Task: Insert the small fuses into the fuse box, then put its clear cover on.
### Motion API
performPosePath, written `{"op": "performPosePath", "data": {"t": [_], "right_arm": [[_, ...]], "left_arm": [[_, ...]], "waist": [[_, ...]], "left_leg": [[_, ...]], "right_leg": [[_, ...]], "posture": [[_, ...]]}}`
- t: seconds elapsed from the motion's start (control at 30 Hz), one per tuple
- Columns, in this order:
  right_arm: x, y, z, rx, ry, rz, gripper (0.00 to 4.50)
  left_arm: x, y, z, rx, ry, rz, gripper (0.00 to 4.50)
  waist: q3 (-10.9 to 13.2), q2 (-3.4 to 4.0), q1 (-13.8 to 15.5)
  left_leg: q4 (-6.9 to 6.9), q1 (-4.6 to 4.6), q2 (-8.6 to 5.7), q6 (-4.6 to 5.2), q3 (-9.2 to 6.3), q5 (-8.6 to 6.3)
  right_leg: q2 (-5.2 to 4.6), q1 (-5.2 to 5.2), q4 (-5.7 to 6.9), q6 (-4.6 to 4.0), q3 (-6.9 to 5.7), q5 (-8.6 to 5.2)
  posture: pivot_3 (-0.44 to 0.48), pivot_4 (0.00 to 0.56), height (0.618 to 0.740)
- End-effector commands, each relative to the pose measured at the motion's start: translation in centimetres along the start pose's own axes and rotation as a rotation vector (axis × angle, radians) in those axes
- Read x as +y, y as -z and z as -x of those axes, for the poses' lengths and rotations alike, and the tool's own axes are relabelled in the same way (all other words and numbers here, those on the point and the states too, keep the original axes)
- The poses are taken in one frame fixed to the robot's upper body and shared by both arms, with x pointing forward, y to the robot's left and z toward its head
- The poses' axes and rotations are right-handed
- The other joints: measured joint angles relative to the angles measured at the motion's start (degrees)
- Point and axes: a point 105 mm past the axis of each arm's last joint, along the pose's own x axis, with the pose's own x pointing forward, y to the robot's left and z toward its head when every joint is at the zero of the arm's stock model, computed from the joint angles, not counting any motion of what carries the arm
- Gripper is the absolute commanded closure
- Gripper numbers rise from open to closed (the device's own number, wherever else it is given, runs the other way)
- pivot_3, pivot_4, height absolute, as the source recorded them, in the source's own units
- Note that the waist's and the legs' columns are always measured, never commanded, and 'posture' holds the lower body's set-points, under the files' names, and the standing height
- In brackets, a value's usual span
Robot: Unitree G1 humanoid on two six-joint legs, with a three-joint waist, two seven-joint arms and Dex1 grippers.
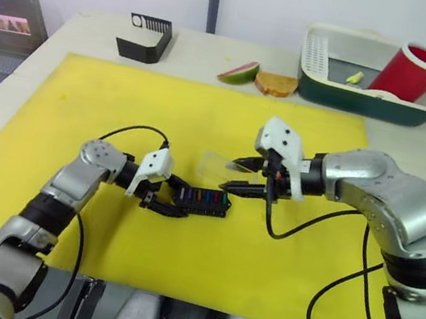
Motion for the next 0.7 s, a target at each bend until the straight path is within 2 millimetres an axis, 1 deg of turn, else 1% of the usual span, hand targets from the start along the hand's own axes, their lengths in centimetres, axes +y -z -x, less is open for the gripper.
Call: {"op": "performPosePath", "data": {"t": [0.03,0.07,0.13,0.2,0.33,0.5,0.6,0.7], "right_arm": [[0.2,-0.8,-0.4,0.004,0.002,0.066,2.8],[0.0,-0.9,-0.5,0.005,0.007,0.066,2.8],[-0.3,-1.1,-0.5,-0.006,0.025,0.07,2.8],[-0.5,-1.3,-0.5,-0.015,0.036,0.065,2.8],[-0.6,-1.2,-0.6,-0.02,0.053,0.059,2.8],[-0.5,-1.0,-0.6,-0.014,0.054,0.04,2.8],[-0.2,-0.7,-0.8,-0.003,0.047,0.045,2.8],[-0.3,-0.5,-1.0,0.006,0.049,0.05,2.8]], "left_arm": [[0.8,1.1,-0.1,0.057,-0.013,-0.032,2.0],[1.0,1.4,0.0,0.075,-0.02,-0.035,2.0],[1.2,1.5,0.4,0.081,-0.048,-0.02,0.95],[1.3,1.4,0.6,0.071,-0.071,-0.021,0.03],[1.6,0.8,0.9,0.031,-0.17,-0.017,0.03],[1.1,0.1,1.1,-0.045,-0.272,0.049,0.03],[0.0,0.4,0.4,-0.067,-0.289,0.086,0.03],[-0.3,1.0,0.1,-0.049,-0.296,0.085,0.03]], "waist": [[-0.01,-0.01,0.06],[-0.01,-0.01,0.06],[-0.01,-0.01,0.05],[-0.02,-0.01,-0.05],[-0.01,-0.01,-0.23],[-0.01,0.0,-0.41],[-0.02,0.0,-0.55],[-0.02,0.0,-0.56]], "left_leg": [[0.02,0.01,0.0,0.0,0.0,0.0],[0.03,0.02,0.0,0.0,-0.02,0.0],[0.04,0.03,0.0,0.0,-0.03,0.0],[0.04,0.04,0.0,0.0,-0.03,0.0],[0.03,0.05,0.0,-0.01,-0.07,0.01],[0.01,0.05,0.0,-0.01,-0.08,0.01],[-0.01,0.04,0.01,-0.02,-0.09,0.01],[-0.02,0.05,0.01,-0.04,-0.09,0.01]], "right_leg": [[-0.01,0.03,0.0,0.0,0.0,0.0],[-0.02,0.04,0.0,0.0,0.0,0.0],[-0.04,0.06,0.01,0.0,0.0,0.0],[-0.05,0.06,0.03,0.0,0.0,0.0],[-0.08,0.05,0.06,-0.01,0.01,0.0],[-0.11,0.03,0.06,-0.01,0.02,0.0],[-0.12,0.02,0.06,-0.01,0.02,0.0],[-0.12,0.01,0.07,-0.02,0.02,0.0]], "posture": [[0.0,0.15,0.74],[0.0,0.15,0.74],[0.0,0.15,0.74],[0.0,0.15,0.74],[0.0,0.15,0.74],[0.0,0.15,0.74],[0.0,0.15,0.74],[0.0,0.15,0.74]]}}
